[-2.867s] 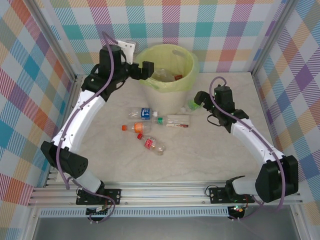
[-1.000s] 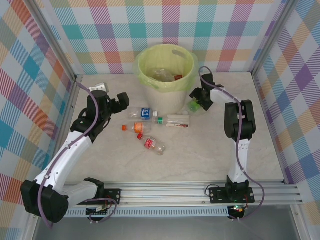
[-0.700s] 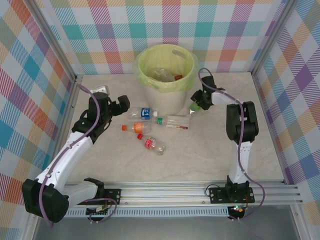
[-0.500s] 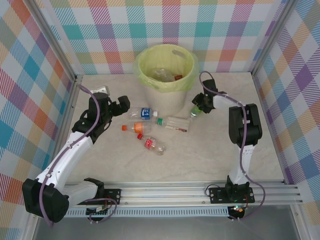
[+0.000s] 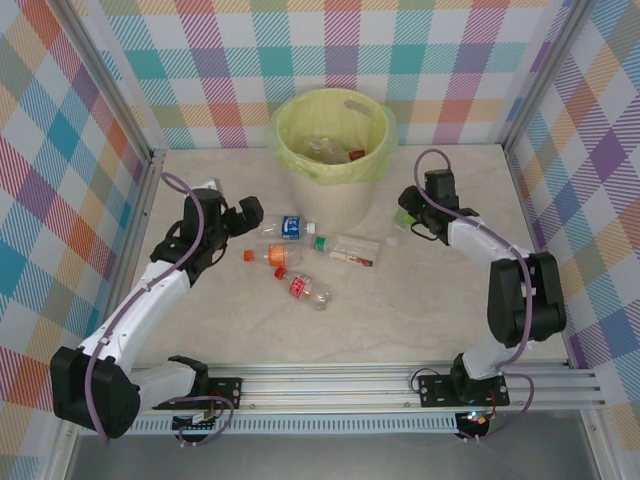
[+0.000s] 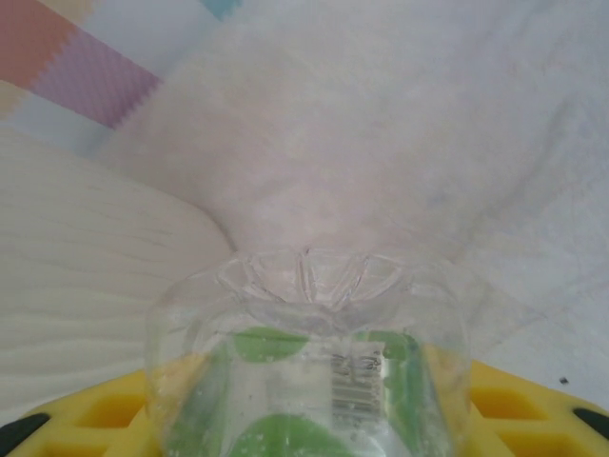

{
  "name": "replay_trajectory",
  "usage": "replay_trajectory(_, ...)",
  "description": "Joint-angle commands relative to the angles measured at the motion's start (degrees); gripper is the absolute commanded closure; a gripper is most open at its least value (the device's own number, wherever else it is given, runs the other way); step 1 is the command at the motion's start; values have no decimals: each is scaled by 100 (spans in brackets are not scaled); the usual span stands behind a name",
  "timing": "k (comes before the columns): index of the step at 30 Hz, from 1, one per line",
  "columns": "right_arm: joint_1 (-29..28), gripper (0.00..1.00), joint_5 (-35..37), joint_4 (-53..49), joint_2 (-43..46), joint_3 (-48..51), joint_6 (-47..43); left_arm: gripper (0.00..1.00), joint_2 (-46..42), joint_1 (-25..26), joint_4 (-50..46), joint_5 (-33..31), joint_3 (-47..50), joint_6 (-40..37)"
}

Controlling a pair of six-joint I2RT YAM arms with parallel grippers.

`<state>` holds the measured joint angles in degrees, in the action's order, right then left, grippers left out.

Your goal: Put the plastic bottles in the bin

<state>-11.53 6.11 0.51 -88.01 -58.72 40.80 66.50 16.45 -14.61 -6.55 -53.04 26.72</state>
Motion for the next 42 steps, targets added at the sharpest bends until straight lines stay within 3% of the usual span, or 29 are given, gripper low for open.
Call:
replay_trajectory(1,11,57,-206,617,470,54,-276,0,46,-54,169,60,90,207)
replay_trajectory(10,10,57,-737,1026,1050,-399,-424,0,108,-63,169,65,143,271)
replay_trajectory(13,-6,57,-1347,1214,1047,-687,-414,0,111,-71,160,61,168,307)
replay_trajectory(24,-464,57,-2474,1226,108,-2372,-556,0,100,-80,118,81,237,399)
replay_trajectory(33,-666,57,-1995,1027,-960,-3530,-941,0,90,-98,27,88,241,406)
replay_trajectory(42,-682,57,-2278,651,-1525,-4400,-842,0,91,-107,-41,92,265,435)
